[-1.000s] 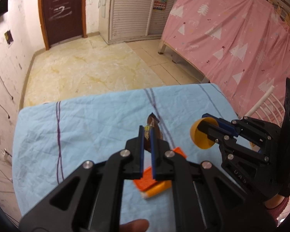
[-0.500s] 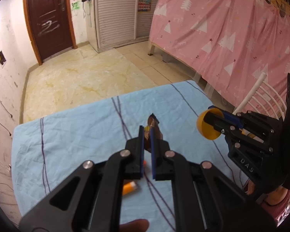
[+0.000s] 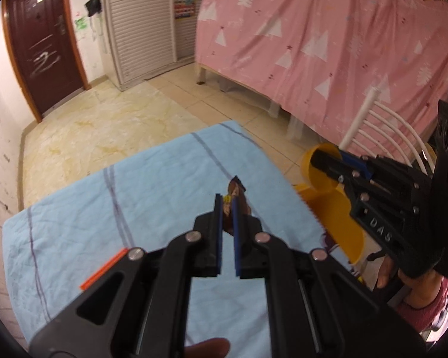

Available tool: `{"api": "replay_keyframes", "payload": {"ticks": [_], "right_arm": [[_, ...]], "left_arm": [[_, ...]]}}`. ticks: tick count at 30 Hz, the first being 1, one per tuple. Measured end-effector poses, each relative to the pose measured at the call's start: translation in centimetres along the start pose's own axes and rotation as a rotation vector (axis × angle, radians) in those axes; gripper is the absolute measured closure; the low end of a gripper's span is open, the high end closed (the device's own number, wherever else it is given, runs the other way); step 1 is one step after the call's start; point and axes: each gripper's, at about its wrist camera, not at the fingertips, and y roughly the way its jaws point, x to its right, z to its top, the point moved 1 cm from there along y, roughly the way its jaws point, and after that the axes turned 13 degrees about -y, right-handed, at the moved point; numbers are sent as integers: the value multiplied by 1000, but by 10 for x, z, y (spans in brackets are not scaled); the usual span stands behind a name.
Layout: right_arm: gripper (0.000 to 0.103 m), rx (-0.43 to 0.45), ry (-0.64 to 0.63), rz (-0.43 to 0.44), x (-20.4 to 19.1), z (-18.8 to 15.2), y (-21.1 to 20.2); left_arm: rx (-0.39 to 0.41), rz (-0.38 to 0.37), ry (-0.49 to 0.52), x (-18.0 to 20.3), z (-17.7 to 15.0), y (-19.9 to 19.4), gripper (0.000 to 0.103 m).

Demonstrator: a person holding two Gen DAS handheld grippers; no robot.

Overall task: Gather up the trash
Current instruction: 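Carry the wrapper and yellow cup over the yellow bin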

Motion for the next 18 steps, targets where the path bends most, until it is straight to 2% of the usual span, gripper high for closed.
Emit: {"api": "replay_keyframes", "payload": {"ticks": [9, 18], "right_arm": [[101, 24, 93, -27, 59, -27, -29], [101, -36, 111, -113, 93, -55, -40]], "left_arm": [[-26, -31, 63, 64, -2, 16, 98], [-95, -84, 88, 119, -13, 45, 98]]}}
